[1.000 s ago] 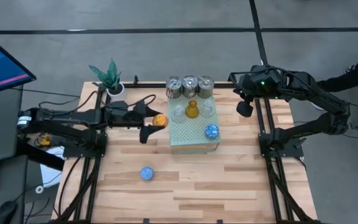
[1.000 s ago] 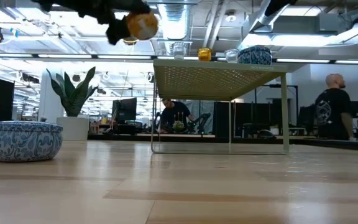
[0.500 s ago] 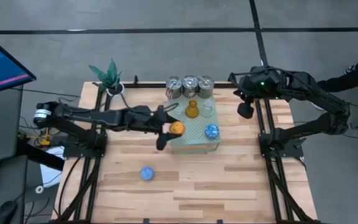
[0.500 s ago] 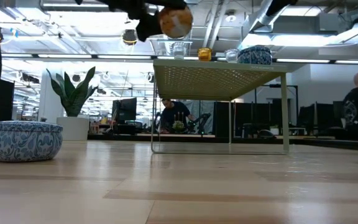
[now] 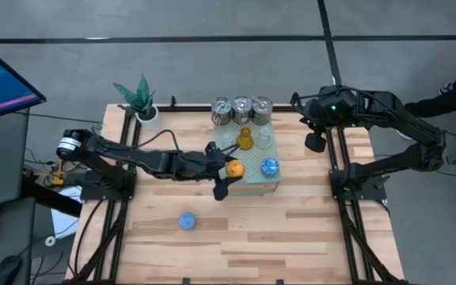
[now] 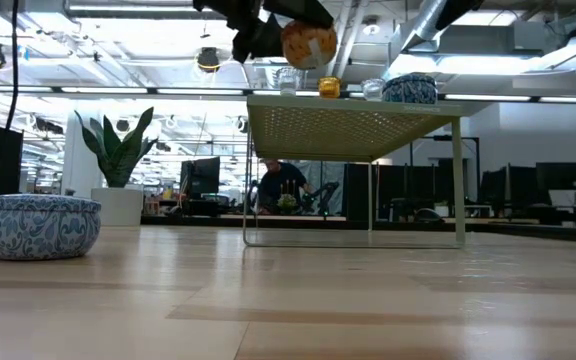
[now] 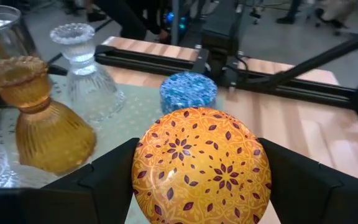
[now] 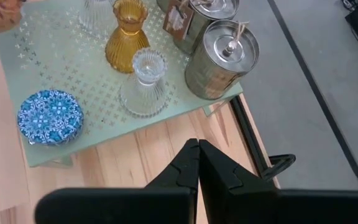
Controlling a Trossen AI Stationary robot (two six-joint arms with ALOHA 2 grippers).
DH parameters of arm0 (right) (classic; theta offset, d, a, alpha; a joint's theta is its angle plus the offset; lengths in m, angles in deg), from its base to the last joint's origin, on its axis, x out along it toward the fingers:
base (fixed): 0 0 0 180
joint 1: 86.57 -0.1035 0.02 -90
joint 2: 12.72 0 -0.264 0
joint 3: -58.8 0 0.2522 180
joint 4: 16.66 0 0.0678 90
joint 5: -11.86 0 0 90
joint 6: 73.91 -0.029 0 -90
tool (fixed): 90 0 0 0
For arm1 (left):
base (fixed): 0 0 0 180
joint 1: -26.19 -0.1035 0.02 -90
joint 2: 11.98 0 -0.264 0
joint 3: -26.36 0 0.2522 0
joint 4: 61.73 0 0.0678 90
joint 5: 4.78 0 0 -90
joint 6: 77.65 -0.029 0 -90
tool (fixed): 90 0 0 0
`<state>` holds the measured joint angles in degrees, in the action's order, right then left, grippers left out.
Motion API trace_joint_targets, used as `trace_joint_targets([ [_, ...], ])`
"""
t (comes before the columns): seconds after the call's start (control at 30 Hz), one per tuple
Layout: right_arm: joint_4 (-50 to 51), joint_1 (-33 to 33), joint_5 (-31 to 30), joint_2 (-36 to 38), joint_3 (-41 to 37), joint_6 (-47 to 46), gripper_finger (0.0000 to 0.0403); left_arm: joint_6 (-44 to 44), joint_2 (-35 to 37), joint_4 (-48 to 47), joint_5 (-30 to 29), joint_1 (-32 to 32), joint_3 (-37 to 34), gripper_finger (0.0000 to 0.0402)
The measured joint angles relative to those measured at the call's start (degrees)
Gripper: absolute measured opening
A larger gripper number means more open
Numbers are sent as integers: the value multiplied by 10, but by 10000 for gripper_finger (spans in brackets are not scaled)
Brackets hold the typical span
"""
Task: Pick & Place candle stick holders
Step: Put the orange scented candle on the shelf
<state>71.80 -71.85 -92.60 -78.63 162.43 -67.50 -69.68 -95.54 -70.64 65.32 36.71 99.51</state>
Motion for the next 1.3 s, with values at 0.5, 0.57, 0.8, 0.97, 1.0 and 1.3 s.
trace_joint_targets([
  [0.5, 0, 0, 9, 0, 0, -18, 0, 161, -29, 3, -228, 72, 15, 300],
  [0.57, 0, 0, 9, 0, 0, -20, 0, 168, -31, 5, -237, 72, 15, 300],
  [0.8, 1, 0, 9, 0, 0, -20, 0, 170, -58, 34, -236, 67, 15, 301],
  [0.97, 1, 0, 9, 0, 0, -20, 0, 136, -102, 36, -233, 67, 54, 301],
  [1.0, 1, 0, 9, 0, 0, -20, 0, 120, -109, 35, -232, 67, 63, 301],
  [1.3, 5, 0, 9, 0, 0, -20, 0, 84, -148, 34, -224, 52, 101, 301],
])
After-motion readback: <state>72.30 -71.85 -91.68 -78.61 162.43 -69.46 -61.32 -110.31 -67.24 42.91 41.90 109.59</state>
